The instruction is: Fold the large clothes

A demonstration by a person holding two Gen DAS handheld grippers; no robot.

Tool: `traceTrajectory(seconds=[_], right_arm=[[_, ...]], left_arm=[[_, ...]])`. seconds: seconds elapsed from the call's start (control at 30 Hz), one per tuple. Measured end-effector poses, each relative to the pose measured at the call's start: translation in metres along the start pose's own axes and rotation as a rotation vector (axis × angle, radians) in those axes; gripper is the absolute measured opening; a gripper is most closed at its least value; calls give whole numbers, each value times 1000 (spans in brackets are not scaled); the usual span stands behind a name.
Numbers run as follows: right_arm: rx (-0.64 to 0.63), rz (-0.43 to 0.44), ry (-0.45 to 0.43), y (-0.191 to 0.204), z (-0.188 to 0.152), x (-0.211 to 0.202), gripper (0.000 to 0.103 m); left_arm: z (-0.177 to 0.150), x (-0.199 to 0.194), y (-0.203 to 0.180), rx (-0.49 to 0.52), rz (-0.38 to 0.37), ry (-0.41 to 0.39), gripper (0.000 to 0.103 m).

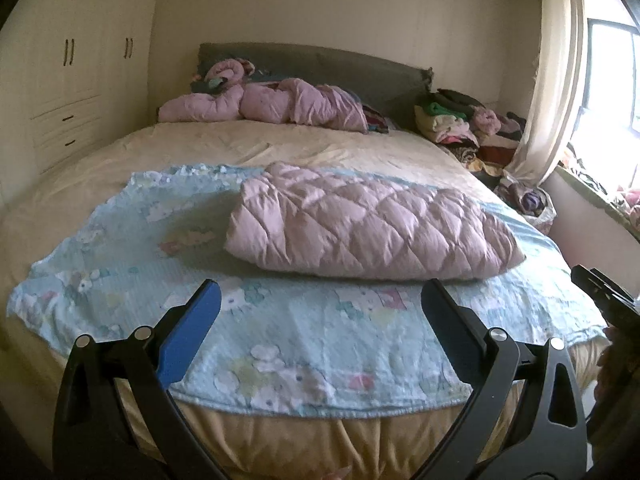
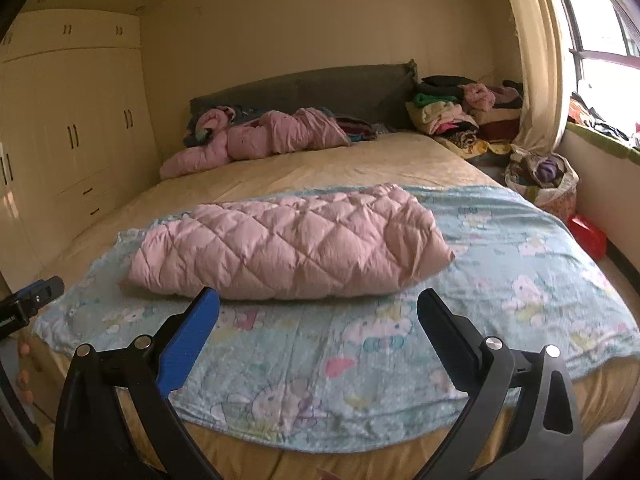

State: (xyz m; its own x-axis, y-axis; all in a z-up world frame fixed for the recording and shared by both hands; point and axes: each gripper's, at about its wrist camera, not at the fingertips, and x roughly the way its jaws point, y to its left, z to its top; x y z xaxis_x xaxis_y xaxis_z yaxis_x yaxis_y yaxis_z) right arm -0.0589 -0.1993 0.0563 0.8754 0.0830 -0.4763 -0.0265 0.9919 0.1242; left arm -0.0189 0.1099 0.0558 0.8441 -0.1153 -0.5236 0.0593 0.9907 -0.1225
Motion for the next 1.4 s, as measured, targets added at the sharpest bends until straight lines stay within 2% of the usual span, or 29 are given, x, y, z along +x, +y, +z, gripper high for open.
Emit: traceTrajectory(seconds=[0.27,0.5,0.6,0.83,1.4], right_arm=[[-29,-2,55,8,-24,8,99],[-34,-2,68,11,-33,17,99],[-30,6,88,12,-35,24,99],[-39,23,115,16,-39,36,99],[-42,32,115,16,-37,37,99]], left_arm=[[-22,6,-7,11,12,44,94],[-30,9,-13,15,18,44,94],[-31,11,-12,4,2,43,94],[-34,19,-14,3,30,63,94],[-35,22,-12,5,43,72,94]])
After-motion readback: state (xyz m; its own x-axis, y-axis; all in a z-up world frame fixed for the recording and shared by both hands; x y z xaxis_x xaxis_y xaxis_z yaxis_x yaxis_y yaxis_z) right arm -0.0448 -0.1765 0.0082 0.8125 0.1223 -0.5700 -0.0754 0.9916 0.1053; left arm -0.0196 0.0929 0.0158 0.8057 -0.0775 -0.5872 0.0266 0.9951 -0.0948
